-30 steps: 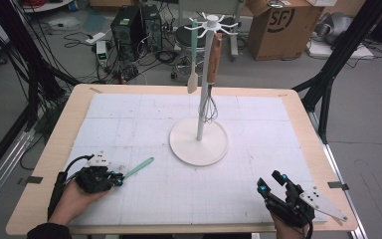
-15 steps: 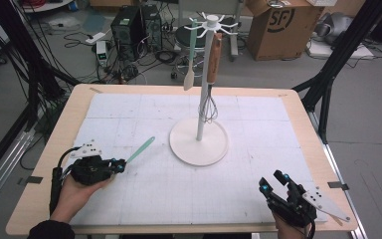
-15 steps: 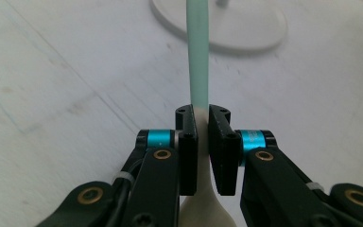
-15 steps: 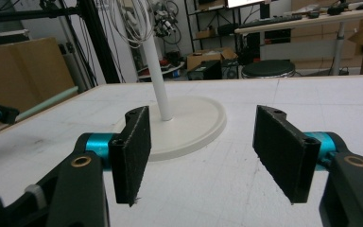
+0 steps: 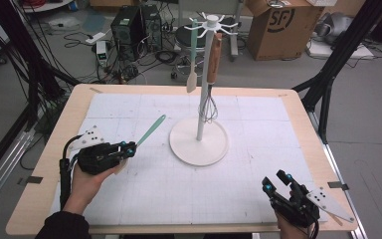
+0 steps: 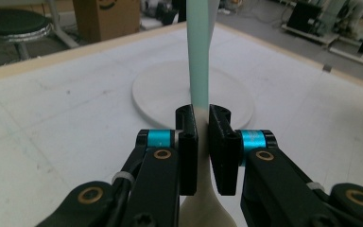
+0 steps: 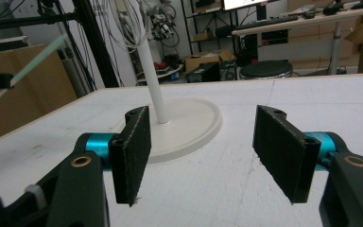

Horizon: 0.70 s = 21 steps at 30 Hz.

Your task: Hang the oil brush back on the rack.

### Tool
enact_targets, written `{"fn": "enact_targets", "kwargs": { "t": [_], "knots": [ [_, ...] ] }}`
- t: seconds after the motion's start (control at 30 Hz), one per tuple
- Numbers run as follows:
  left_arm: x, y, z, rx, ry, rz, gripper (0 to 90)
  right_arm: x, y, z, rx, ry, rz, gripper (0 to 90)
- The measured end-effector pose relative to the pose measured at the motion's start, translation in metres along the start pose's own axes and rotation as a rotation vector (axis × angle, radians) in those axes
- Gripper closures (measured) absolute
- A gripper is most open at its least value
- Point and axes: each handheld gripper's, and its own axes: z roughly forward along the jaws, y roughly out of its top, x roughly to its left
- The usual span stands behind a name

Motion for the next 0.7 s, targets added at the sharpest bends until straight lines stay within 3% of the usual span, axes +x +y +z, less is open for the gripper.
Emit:
{"fn": "enact_targets", "kwargs": {
  "t": [0.23,0.5,0.7],
  "knots": [
    [0.001,0.026,-0.002,-0.122,-0.045,-0.018,82.5,-0.004,0.001,-0.002,-0.006,-0.006,0.013,37.1],
    [-0.010,0.054,0.003,-0.172,-0.087,0.025,82.5,-0.007,0.002,-0.004,-0.018,-0.006,0.026,37.2],
    [-0.012,0.062,0.004,-0.260,-0.150,-0.021,82.5,-0.007,0.002,-0.005,-0.016,0.001,0.025,37.3]
  ]
}}
